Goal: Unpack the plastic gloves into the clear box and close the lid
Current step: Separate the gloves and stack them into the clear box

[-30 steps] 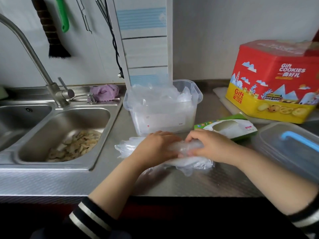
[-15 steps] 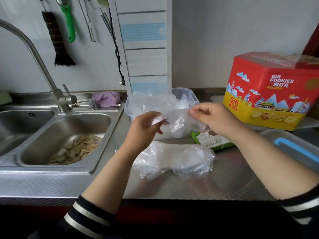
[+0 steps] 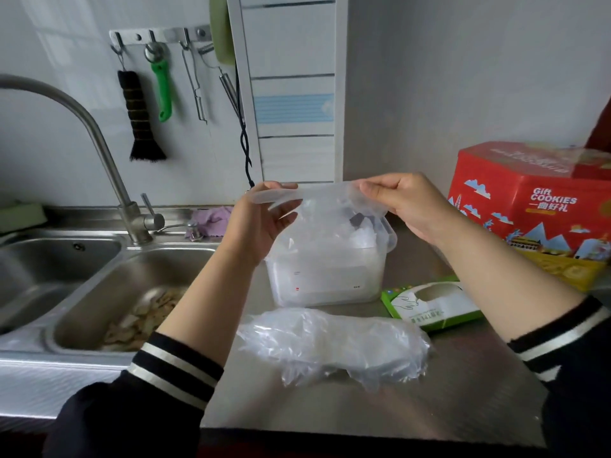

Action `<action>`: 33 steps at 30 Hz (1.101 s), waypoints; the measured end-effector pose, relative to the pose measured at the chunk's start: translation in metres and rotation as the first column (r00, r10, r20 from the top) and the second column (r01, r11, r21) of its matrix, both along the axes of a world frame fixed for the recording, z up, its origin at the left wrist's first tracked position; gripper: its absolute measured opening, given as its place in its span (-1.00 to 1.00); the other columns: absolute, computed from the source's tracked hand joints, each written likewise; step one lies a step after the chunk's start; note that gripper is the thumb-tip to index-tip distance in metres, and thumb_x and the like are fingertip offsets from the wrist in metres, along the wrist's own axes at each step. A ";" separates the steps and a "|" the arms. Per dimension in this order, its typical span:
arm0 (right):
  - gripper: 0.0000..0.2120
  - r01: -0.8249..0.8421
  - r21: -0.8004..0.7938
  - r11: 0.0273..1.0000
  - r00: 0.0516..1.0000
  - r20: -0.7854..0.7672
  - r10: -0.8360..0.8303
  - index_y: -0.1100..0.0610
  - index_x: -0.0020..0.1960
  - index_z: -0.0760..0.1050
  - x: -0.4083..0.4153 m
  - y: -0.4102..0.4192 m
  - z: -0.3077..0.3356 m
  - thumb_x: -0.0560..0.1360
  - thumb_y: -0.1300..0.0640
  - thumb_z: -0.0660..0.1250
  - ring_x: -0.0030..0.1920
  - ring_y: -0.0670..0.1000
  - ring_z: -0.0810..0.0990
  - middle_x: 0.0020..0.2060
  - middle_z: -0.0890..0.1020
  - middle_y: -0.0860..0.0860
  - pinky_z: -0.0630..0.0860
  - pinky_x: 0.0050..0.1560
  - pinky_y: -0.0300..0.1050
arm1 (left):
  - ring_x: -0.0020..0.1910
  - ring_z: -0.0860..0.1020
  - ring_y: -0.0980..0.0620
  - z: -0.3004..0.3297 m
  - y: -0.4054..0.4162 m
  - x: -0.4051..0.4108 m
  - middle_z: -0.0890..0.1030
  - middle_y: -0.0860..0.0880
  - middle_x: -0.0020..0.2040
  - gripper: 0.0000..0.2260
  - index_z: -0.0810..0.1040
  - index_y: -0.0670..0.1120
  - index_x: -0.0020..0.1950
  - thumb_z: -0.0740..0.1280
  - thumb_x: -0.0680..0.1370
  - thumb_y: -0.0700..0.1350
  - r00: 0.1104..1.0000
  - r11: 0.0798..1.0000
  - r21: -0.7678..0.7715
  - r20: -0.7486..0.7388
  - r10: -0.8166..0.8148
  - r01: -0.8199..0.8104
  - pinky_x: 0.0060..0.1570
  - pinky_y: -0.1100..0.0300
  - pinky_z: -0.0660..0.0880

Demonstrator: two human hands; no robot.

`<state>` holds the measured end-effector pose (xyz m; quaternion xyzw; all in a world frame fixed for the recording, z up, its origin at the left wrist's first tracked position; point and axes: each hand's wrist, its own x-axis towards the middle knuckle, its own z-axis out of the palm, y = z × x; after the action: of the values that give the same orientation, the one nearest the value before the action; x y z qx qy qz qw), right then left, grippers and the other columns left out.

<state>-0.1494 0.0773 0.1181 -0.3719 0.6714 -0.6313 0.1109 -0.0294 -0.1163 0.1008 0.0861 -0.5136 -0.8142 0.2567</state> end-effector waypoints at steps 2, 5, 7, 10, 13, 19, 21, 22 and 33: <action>-0.83 0.006 0.024 1.000 1.000 -0.028 -0.005 0.10 0.08 0.63 -0.007 -0.004 0.001 0.53 0.13 0.35 -0.08 -0.12 0.67 -0.11 0.71 -0.06 0.55 -0.10 -0.33 | -0.17 0.61 -0.06 0.004 -0.008 -0.005 0.66 -0.06 -0.14 -0.74 0.43 -0.09 -0.30 0.08 0.55 -0.27 0.999 1.000 -0.011 0.024 0.021 -0.021 -0.19 0.18 0.46; -0.75 0.032 0.026 0.999 0.988 -0.150 -0.028 0.20 0.19 0.59 -0.018 -0.013 -0.003 0.54 0.16 0.34 0.11 -0.17 0.60 0.11 0.64 -0.04 0.50 0.08 -0.38 | -0.14 0.61 -0.05 0.005 -0.017 -0.016 0.67 -0.09 -0.16 -0.74 0.44 -0.13 -0.29 0.08 0.54 -0.31 0.995 0.993 -0.081 0.040 0.089 -0.085 -0.13 0.21 0.51; -0.74 0.042 0.091 0.995 0.952 -0.305 -0.012 0.26 0.20 0.57 -0.026 -0.020 -0.011 0.54 0.22 0.34 0.25 -0.21 0.46 0.22 0.56 -0.01 0.35 0.19 -0.50 | -0.12 0.58 0.02 -0.001 -0.022 -0.023 0.68 -0.07 -0.12 -0.76 0.51 -0.10 -0.28 0.17 0.52 -0.31 0.970 0.939 -0.286 0.091 0.223 -0.189 -0.07 0.23 0.49; -0.76 0.057 0.321 0.945 0.895 -0.436 0.093 0.18 0.18 0.60 -0.043 -0.036 -0.031 0.52 0.19 0.36 0.38 -0.13 0.31 0.32 0.49 0.04 0.18 0.29 -0.45 | -0.34 0.45 0.14 -0.016 -0.029 -0.025 0.58 0.11 -0.29 -0.78 0.61 -0.01 -0.18 0.22 0.50 -0.25 0.861 0.705 -0.633 0.116 0.495 -0.320 -0.19 0.21 0.40; -0.77 0.152 0.577 0.803 0.832 -0.513 0.211 0.07 0.15 0.64 -0.053 -0.051 -0.044 0.52 0.05 0.38 0.37 -0.06 0.39 0.34 0.50 0.00 0.24 0.37 -0.24 | -0.26 0.52 0.08 -0.037 -0.020 -0.017 0.62 0.16 -0.08 -0.78 0.55 0.05 -0.06 0.17 0.50 -0.22 0.804 0.497 -0.781 -0.011 0.595 -0.378 -0.15 0.14 0.45; -0.75 0.232 0.819 0.524 0.763 -0.488 0.424 -0.01 0.20 0.61 -0.052 -0.063 -0.050 0.56 0.00 0.31 0.26 -0.06 0.49 0.27 0.56 -0.12 0.37 0.25 -0.18 | 0.17 0.48 0.04 -0.080 0.024 0.008 0.59 0.03 0.12 -0.84 0.57 -0.11 -0.03 0.21 0.51 -0.23 0.770 0.150 -0.840 -0.388 0.506 -0.522 0.20 0.24 0.33; -0.71 0.206 0.843 0.498 0.779 -0.449 0.438 0.03 0.26 0.57 -0.051 -0.062 -0.048 0.56 0.02 0.30 0.30 -0.05 0.46 0.31 0.52 -0.09 0.32 0.28 -0.19 | 0.12 0.50 0.03 -0.093 0.037 0.016 0.59 0.01 0.09 -0.84 0.57 -0.13 -0.04 0.21 0.51 -0.24 0.769 0.116 -0.831 -0.439 0.464 -0.544 0.16 0.25 0.35; -0.69 0.188 0.843 0.504 0.792 -0.433 0.430 0.04 0.27 0.56 -0.051 -0.060 -0.048 0.55 0.02 0.32 0.31 -0.04 0.46 0.31 0.52 -0.08 0.31 0.31 -0.17 | 0.09 0.51 0.04 -0.100 0.042 0.020 0.59 0.01 0.06 -0.83 0.58 -0.13 -0.04 0.20 0.51 -0.23 0.780 0.123 -0.834 -0.437 0.448 -0.537 0.12 0.26 0.37; -0.84 0.271 0.006 0.963 0.555 -0.818 -0.151 0.15 0.08 0.59 0.001 0.006 -0.065 0.55 0.13 0.31 -0.07 -0.03 0.59 -0.08 0.64 0.00 0.51 -0.07 -0.13 | 0.12 0.52 0.03 -0.151 0.049 0.031 0.61 0.03 0.12 -0.57 0.60 -0.02 0.20 0.23 0.50 0.21 0.977 0.108 -0.993 0.073 0.199 0.052 0.19 0.20 0.39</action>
<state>-0.1488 0.0833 0.0536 -0.5273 0.7270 -0.3547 -0.2601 0.0011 -0.0669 -0.0501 -0.0051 -0.9414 -0.2379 0.2390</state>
